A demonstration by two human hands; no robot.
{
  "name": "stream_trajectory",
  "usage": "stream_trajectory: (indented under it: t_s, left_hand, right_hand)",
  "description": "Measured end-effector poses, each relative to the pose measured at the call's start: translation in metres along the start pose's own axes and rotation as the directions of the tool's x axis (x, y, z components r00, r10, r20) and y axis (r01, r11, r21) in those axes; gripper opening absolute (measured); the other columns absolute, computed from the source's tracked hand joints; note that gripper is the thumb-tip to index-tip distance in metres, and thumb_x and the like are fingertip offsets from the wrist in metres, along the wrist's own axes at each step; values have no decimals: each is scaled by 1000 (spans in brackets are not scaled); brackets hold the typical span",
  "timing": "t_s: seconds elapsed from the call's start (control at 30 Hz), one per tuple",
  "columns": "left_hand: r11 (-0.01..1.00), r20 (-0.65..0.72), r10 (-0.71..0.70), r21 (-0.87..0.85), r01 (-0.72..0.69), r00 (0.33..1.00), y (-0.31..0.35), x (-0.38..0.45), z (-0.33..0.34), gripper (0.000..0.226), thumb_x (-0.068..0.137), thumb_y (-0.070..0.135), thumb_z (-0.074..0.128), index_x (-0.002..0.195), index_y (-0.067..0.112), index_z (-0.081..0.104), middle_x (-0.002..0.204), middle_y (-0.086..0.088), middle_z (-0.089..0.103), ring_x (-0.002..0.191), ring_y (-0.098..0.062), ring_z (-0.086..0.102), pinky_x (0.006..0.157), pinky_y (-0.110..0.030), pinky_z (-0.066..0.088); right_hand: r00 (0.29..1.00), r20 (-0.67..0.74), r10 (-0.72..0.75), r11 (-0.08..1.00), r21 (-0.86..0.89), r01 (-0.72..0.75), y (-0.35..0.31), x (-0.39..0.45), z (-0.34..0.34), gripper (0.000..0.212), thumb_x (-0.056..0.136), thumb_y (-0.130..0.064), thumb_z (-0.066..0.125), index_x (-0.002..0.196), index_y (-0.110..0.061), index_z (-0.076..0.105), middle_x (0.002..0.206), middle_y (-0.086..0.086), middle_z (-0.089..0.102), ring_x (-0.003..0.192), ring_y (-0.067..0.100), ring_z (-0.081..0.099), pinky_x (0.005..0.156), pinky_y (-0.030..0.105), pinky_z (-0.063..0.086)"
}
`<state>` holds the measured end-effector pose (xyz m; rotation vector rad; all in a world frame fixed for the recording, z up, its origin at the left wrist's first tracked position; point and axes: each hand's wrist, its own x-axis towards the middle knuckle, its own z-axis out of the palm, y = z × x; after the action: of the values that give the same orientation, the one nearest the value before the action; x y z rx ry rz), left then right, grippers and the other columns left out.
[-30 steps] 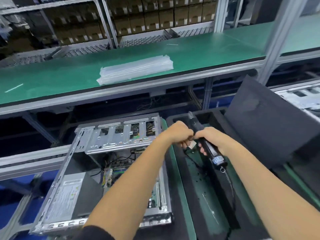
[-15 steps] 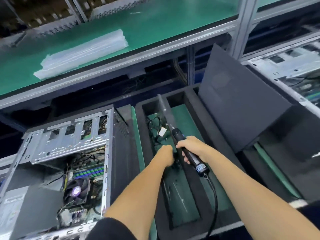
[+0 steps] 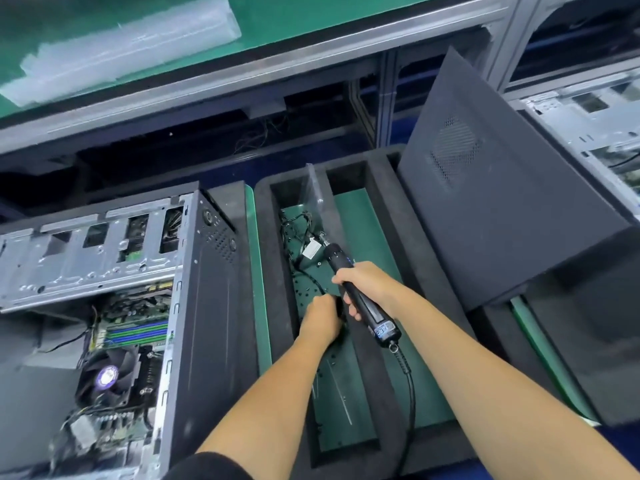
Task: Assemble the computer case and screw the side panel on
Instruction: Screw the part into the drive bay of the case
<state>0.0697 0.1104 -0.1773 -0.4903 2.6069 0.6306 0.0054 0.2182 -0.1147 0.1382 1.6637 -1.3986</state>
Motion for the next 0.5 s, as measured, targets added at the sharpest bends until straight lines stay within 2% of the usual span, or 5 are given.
stream_trajectory:
  t_s: [0.13, 0.3, 0.33, 0.4, 0.5]
  left_hand:
    - [1000, 15, 0, -11, 0, 1000, -2, -1, 0, 25, 82, -1, 45, 99, 5, 63, 98, -17, 63, 92, -35, 61, 77, -41, 51]
    - [997, 20, -24, -72, 26, 1000, 7, -1, -30, 13, 84, 8, 49, 87, 1, 59, 93, -19, 62, 89, -37, 61, 70, -35, 47]
    - [995, 25, -11, -104, 13, 1000, 10, 0, -41, 11, 83, 7, 49, 79, 3, 58, 88, -18, 61, 88, -35, 62, 69, -33, 46]
    - [983, 14, 10, -184, -7, 1000, 16, -2, -68, 23, 84, 4, 48, 62, 10, 48, 71, -8, 57, 75, -28, 59, 63, -27, 40]
    - [899, -56, 13, -437, -37, 998, 21, -12, -118, 45, 78, -7, 42, 41, 20, 43, 45, 5, 46, 49, -15, 41, 52, -26, 33]
  right_hand:
    - [1000, 14, 10, 1000, 6, -10, -2, -4, -1, 22, 84, -22, 64, 89, -8, 49, 57, 10, 54, 42, 25, 53, 43, 27, 46]
    - [998, 3, 58, 997, 55, -58, -14, -23, 6, 21, 87, -23, 61, 92, -6, 51, 62, 11, 57, 45, 25, 53, 47, 28, 46]
    - [998, 14, 54, 996, 75, -55, -21, -29, 9, 19, 87, -22, 58, 91, -4, 51, 63, 11, 58, 46, 25, 54, 48, 28, 47]
    - [999, 41, -2, 994, 105, -2, -41, -44, 15, 15, 90, -17, 50, 96, -3, 50, 66, 12, 58, 48, 27, 54, 51, 31, 48]
    - [980, 82, -179, 967, 199, 160, -76, -72, 26, 33, 98, -7, 46, 128, -18, 40, 84, 20, 58, 52, 29, 58, 51, 35, 52]
